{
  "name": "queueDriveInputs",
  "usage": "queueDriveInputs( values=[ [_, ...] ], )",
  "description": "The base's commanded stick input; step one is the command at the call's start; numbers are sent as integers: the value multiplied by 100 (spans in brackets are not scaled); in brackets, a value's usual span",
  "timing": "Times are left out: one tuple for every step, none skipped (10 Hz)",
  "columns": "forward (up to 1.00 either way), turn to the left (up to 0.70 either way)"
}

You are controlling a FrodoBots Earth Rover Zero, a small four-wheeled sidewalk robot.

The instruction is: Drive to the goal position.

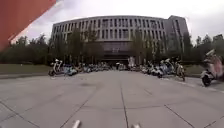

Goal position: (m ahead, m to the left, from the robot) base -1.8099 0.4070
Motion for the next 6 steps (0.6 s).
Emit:
queueDriveInputs(
  values=[
    [85,2],
    [85,1],
    [85,0],
    [85,0],
    [85,0],
    [85,0]
  ],
)
